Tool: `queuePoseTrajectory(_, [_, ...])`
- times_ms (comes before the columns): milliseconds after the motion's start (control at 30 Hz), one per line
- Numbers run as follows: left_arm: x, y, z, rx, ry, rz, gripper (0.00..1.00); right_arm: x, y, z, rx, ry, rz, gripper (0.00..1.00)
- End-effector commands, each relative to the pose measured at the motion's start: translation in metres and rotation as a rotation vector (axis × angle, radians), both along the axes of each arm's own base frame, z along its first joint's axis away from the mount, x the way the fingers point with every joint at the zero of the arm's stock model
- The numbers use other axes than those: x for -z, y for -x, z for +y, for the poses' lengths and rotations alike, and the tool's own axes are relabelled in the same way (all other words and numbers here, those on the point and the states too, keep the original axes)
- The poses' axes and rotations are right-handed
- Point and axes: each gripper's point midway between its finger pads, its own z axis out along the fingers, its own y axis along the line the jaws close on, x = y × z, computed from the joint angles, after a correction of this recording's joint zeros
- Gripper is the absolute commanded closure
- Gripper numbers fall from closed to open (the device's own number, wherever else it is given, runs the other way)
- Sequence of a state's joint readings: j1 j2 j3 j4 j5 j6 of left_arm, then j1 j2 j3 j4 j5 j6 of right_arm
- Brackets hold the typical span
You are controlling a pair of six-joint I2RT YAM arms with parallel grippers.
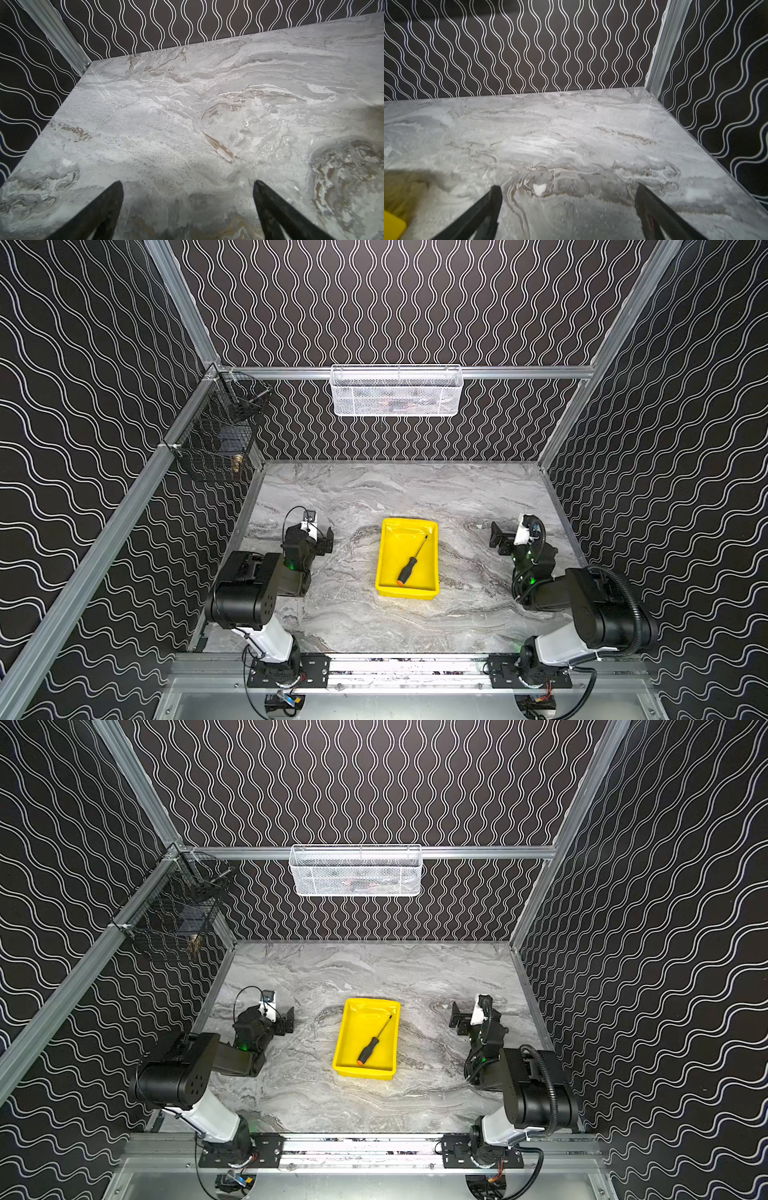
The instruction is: Put the screwdriver in the bin
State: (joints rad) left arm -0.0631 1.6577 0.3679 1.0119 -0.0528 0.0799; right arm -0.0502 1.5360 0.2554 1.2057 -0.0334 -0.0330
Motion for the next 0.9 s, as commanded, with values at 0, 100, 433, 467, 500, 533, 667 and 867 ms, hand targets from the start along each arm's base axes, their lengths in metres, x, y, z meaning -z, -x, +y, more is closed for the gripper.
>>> queuePoseTrajectory(0, [-0.0042, -0.0025, 0.003, -0.016, 0.001, -0.016, 0.01, 0.0049, -0.002, -0.0119, 0.072, -0.021, 0.02, 0.0])
queuePoseTrajectory(100, [-0.0039, -0.0022, 0.0026, -0.014, 0.002, -0.016, 0.01, 0.0062, -0.0023, -0.0145, 0.088, -0.022, 0.033, 0.0])
queuePoseTrajectory(433, [-0.0039, -0.0022, 0.0028, -0.015, 0.001, -0.015, 0.01, 0.0059, -0.0017, -0.0179, 0.109, -0.028, 0.027, 0.0])
queuePoseTrajectory(467, [-0.0035, -0.002, 0.0026, -0.015, 0.002, -0.014, 0.01, 0.0057, -0.0015, -0.0179, 0.109, -0.026, 0.025, 0.0])
queuePoseTrajectory(500, [-0.0037, -0.0023, 0.0026, -0.014, 0.001, -0.015, 0.01, 0.0054, -0.0017, -0.0181, 0.11, -0.027, 0.026, 0.0])
queuePoseTrajectory(533, [-0.0037, -0.0024, 0.0027, -0.015, 0.001, -0.014, 0.01, 0.0063, -0.0016, -0.0181, 0.11, -0.027, 0.029, 0.0])
queuePoseTrajectory(667, [-0.0018, -0.0037, 0.001, -0.008, 0.009, -0.003, 0.01, 0.0059, -0.0017, -0.0181, 0.11, -0.026, 0.028, 0.0])
queuePoseTrajectory(867, [-0.004, -0.0013, 0.0036, -0.019, 0.005, -0.016, 0.01, 0.0044, -0.0005, -0.0193, 0.117, -0.022, 0.02, 0.0])
